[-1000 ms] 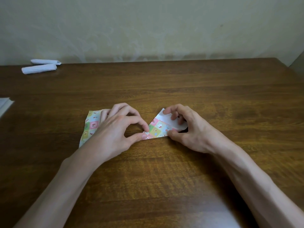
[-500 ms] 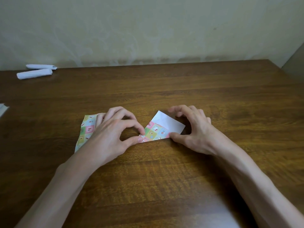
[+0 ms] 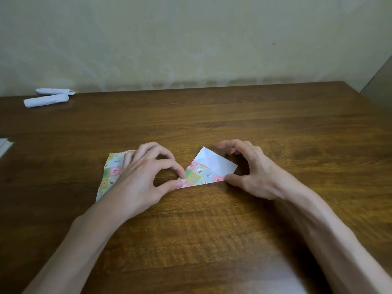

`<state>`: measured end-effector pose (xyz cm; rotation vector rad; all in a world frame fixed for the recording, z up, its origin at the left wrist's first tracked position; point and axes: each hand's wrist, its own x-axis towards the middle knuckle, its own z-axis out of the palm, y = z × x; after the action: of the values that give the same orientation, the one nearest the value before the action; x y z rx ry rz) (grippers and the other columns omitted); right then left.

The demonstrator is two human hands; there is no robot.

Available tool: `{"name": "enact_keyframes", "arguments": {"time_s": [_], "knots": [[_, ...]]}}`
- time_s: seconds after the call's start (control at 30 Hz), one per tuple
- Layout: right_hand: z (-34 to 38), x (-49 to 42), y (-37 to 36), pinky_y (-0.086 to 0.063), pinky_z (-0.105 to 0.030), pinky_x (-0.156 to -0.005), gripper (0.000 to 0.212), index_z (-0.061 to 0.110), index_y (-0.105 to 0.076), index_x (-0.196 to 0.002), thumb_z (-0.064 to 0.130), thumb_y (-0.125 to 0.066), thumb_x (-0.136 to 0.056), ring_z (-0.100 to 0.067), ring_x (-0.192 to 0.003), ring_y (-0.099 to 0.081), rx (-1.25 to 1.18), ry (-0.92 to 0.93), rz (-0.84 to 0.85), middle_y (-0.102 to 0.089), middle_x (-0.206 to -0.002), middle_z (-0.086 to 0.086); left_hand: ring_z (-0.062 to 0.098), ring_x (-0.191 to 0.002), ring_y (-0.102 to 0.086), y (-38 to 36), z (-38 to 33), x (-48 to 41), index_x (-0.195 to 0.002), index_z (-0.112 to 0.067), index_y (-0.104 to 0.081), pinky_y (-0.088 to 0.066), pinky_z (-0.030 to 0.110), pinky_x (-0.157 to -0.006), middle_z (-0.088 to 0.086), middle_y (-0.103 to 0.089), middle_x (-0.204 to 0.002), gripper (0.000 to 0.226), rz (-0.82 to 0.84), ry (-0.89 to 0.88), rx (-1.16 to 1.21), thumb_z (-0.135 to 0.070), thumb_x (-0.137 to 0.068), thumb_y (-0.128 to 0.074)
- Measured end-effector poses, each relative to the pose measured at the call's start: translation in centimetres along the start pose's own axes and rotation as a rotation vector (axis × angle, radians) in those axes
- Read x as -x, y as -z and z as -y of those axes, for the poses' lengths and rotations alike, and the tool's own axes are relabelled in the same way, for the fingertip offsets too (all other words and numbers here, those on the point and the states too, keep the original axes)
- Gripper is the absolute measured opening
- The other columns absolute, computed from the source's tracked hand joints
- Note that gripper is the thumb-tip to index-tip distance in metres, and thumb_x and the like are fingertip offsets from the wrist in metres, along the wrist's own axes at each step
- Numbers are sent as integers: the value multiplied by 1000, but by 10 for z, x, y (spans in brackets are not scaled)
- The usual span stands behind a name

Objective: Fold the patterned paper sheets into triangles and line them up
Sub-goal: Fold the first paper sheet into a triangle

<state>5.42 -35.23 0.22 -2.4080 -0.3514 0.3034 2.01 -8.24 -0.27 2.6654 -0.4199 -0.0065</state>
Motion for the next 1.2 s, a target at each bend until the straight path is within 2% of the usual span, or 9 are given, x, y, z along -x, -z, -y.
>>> {"name": "enact_keyframes", "arguments": {"time_s": [0.23, 0.33, 0.4, 0.47, 0.57, 0.77, 0.87, 1.0, 1.2], "knots": [[-1, 0, 3, -31, -46, -118, 67, 48, -47, -138, 12, -74, -88, -10, -130, -38, -21, -16, 28, -48, -129, 15, -12, -134, -8, 5, 0, 0, -104, -56, -68, -11, 30, -103, -32, -36, -132, 16, 65, 27, -16, -56, -88, -69], [3, 2, -3, -29, -39, -115, 59, 48, -49, -136, 29, -76, -88, -9, -129, -38, -47, -23, -43, -48, -126, 16, -8, -140, -9, 6, -1, 0, -105, -56, -68, -11, 30, -103, -32, -36, -133, 17, 71, 29, -27, -56, -88, -70], [9, 2, -16, -23, -30, -103, 58, 49, -48, -135, 48, -76, -84, -9, -127, -37, -17, -16, -155, -48, -125, 16, -6, -142, -9, 7, -1, -1, -104, -56, -68, -11, 30, -104, -32, -36, -133, 17, 75, 33, -30, -57, -88, -69], [15, 0, -32, -18, -27, -96, 71, 46, -46, -139, 68, -72, -76, -9, -128, -34, 56, 0, -237, -44, -128, 16, -5, -142, -10, 7, -1, 0, -103, -56, -69, -10, 29, -103, -32, -37, -133, 16, 68, 28, -36, -57, -87, -69], [22, -5, -48, -17, -29, -100, 100, 43, -41, -145, 92, -57, -60, -10, -133, -30, 116, 16, -272, -39, -137, 16, -4, -142, -13, 6, -2, 2, -101, -56, -69, -10, 28, -101, -32, -38, -130, 15, 37, 18, -32, -56, -87, -71], [23, -7, -55, -15, -30, -101, 111, 42, -36, -149, 96, -58, -54, -13, -136, -28, 214, 15, -274, -37, -143, 12, -2, -143, -13, 7, -3, 2, -100, -57, -69, -12, 32, -105, -32, -38, -133, 14, 41, 31, -28, -58, -86, -70], [25, -8, -51, -13, -29, -100, 106, 45, -34, -149, 90, -62, -58, -12, -138, -25, 197, -9, -227, -34, -143, 13, -4, -142, -12, 7, -2, 3, -101, -57, -69, -11, 31, -105, -33, -39, -133, 15, 46, 31, -9, -57, -86, -70], [24, -7, -37, -14, -28, -99, 89, 46, -31, -151, 62, -79, -77, -10, -140, -26, 140, -19, -141, -34, -145, 15, -10, -136, -9, 10, 0, 2, -103, -61, -67, -10, 32, -104, -34, -37, -134, 17, 89, 54, 27, -51, -89, -71], [6, -8, -9, -31, -36, -119, 85, 44, -37, -152, 20, -83, -84, -9, -137, -40, -10, 20, -16, -49, -140, 13, -5, -142, -9, 11, 4, 0, -102, -65, -65, -11, 33, -104, -34, -36, -137, 19, 114, 53, 26, -53, -88, -71]]}}
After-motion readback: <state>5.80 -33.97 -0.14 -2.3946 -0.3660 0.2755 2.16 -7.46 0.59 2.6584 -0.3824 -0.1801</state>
